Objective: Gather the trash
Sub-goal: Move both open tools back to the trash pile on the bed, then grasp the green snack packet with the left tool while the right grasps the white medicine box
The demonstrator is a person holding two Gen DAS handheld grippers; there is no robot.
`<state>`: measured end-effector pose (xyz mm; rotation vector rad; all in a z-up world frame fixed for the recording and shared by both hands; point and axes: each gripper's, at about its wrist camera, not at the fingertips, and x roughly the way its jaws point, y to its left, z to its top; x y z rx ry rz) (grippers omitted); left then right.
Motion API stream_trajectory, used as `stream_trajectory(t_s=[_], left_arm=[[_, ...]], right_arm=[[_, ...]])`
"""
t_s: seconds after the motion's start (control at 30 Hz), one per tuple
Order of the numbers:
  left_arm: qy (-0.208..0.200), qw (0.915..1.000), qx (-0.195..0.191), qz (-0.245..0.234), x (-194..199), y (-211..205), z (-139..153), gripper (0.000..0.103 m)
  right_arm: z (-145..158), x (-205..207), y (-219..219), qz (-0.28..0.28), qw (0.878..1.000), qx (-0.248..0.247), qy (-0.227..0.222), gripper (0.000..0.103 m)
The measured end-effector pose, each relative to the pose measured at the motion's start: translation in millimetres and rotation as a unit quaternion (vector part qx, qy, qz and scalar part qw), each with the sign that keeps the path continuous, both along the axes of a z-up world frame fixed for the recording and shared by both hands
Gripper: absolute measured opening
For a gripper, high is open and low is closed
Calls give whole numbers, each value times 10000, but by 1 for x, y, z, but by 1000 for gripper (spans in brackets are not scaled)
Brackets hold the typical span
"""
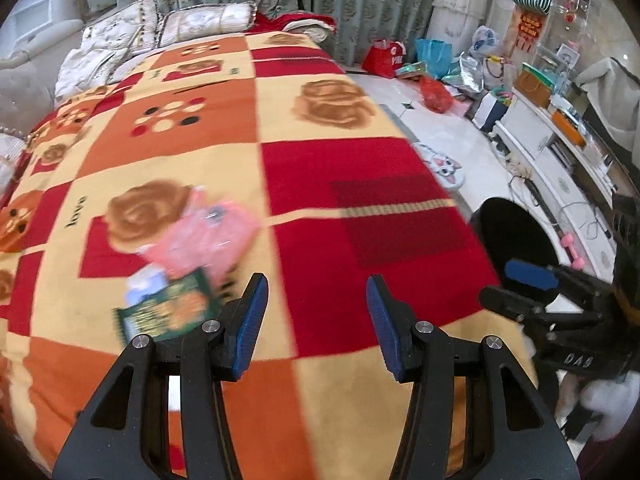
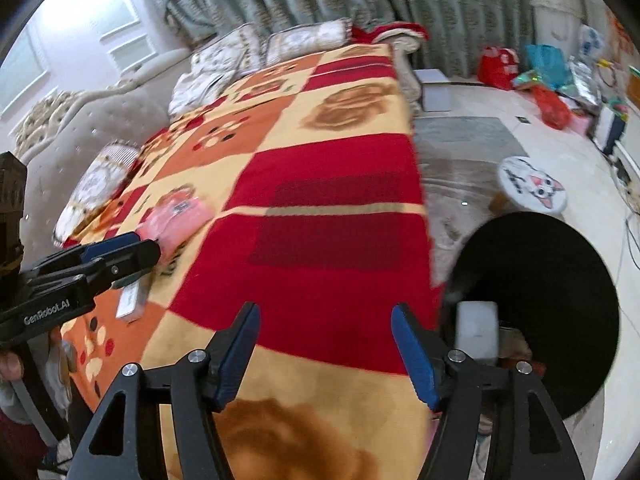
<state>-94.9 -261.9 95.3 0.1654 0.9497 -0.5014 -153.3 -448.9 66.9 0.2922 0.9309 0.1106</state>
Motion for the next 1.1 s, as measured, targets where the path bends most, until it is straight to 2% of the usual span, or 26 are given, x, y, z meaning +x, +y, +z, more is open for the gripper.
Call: stream_trajectory(t_s=[0.1,0.4,0.8,0.83,0.9,1.1], left_arm=[[-36,9999,89,-61,6,27,-3,55],[139,9976,496,-465,34,86,-27,58],[92,9895,1034,-1004,50,69,-52,57],[141,9898,1041,-964,52,69,-54,57],[187,9913,976,-867,52,72,-54,49],[145,9980,565,-251,50,109,-35,44]], right_arm=[[1,6,18,180,9998,-12,10,68],[-5,22,62,637,9978,-58,142,70],[-10,39,93,936,9952,-80,286,71],[-10,40,95,958,9950,-82,286,71],[-9,42,101,1011,9944,-89,286,71],[-5,50,126,1286,9914,40,258,71]])
